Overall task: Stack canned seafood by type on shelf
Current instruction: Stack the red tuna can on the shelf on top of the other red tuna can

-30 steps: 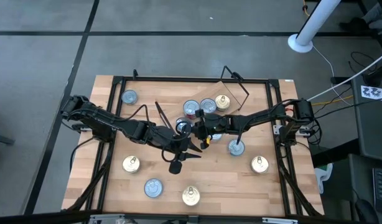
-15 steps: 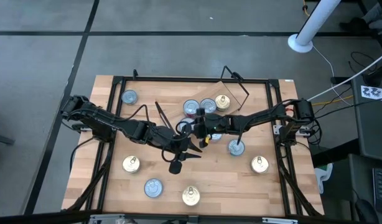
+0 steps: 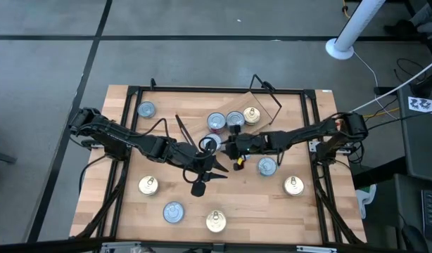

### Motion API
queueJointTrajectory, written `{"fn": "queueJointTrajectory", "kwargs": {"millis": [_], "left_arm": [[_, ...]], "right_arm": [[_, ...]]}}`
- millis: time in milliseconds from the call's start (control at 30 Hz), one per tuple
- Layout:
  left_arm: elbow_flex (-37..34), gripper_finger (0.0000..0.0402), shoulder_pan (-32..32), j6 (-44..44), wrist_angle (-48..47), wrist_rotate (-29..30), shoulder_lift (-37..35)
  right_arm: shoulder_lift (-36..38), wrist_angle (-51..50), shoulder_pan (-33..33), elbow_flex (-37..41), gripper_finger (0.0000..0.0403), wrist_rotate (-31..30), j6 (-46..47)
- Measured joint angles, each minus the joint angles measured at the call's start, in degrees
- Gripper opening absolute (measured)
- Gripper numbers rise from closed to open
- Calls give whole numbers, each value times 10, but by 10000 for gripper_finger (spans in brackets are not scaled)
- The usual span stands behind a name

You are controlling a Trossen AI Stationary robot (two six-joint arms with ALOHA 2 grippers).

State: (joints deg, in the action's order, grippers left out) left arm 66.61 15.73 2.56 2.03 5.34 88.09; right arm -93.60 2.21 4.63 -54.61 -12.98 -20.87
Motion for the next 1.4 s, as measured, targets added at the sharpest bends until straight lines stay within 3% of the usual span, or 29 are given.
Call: {"fn": "queueJointTrajectory", "kwargs": {"millis": [233, 533, 1400], "left_arm": [[0, 86, 0, 0, 0, 0, 0], [0, 86, 0, 0, -1, 0, 0], [0, 86, 0, 0, -1, 0, 0]], "right_arm": [[42, -173, 41, 0, 150, -10, 59], [37, -365, 60, 1, 150, -7, 122], [-38, -348, 59, -3, 150, -22, 69]]}}
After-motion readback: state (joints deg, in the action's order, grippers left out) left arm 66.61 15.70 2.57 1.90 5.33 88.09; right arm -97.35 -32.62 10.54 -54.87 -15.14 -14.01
